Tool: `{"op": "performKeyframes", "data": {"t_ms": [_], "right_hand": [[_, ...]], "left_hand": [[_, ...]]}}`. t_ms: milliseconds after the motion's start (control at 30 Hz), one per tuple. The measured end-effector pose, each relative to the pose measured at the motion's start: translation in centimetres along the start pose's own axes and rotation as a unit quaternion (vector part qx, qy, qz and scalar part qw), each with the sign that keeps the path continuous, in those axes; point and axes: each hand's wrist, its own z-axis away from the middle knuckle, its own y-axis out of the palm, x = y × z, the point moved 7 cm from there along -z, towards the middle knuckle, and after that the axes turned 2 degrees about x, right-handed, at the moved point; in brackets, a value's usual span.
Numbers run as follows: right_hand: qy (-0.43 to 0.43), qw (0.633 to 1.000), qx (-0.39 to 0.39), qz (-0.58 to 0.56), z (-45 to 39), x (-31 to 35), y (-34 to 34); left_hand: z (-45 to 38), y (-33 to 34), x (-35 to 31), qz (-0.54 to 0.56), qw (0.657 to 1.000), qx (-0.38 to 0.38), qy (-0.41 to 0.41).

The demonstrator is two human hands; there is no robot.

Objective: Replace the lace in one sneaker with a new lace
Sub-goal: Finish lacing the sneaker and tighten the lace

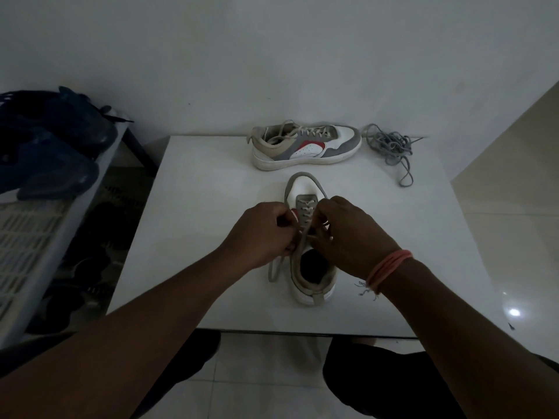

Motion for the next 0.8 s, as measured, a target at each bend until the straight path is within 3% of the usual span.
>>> {"op": "performKeyframes", "data": {"t_ms": [167,433,567,800], "right_hand": [[0.003,0.999,0.036,0.015,0.6,0.5,0.5],[0.022,0.998,-0.007,0.067,0.6,0.6,-0.2],[0.018,0.995,-0.044,0.082,0.6,0.4,-0.6],[0.071,0.991,-0.037,0.106,0.4,-0.3,-0.1]], "left_hand": [[-0.4,-1.3,-0.2,0.098,0.994,0.006,-0.054],[0.2,-0.6,-0.2,0.272,0.943,0.067,-0.181],[0.3,-1.8,-0.7,0.299,0.935,0.053,-0.186],[0.5,-4.9,-1.5,0.442,0.876,0.062,-0.181]]}}
